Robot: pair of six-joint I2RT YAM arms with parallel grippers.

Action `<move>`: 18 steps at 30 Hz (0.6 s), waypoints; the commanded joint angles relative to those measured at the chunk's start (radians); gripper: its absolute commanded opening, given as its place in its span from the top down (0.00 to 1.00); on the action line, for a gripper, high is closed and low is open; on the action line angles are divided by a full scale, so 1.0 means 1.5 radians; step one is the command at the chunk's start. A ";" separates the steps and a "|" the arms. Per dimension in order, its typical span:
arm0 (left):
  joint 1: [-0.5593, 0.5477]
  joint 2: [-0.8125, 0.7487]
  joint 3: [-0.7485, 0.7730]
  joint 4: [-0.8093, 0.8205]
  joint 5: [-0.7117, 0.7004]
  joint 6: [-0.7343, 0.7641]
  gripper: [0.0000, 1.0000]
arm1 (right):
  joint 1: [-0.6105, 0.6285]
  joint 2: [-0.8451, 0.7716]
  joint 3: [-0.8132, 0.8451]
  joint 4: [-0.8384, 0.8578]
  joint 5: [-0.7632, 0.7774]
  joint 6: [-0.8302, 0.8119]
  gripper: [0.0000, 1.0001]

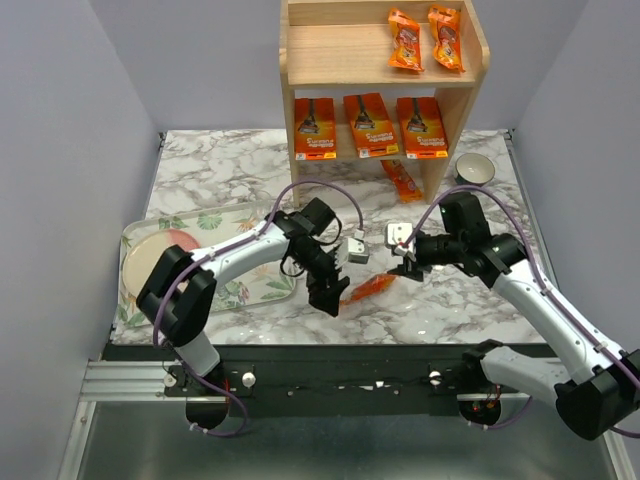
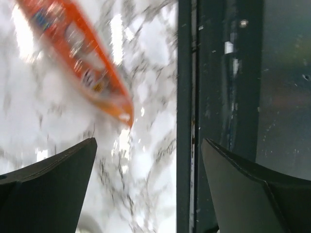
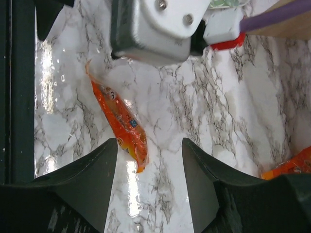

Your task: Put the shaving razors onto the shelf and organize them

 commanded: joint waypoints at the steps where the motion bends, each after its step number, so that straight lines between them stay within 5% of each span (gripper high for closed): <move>1: 0.040 -0.109 -0.053 0.070 -0.183 -0.165 0.01 | 0.000 0.048 0.050 -0.072 -0.025 -0.137 0.37; 8: 0.135 -0.215 -0.042 0.097 -0.330 -0.317 0.01 | 0.020 0.134 0.121 -0.158 0.015 -0.289 0.39; 18: 0.187 -0.268 -0.030 0.125 -0.324 -0.398 0.01 | 0.082 0.191 0.072 -0.156 0.061 -0.363 0.42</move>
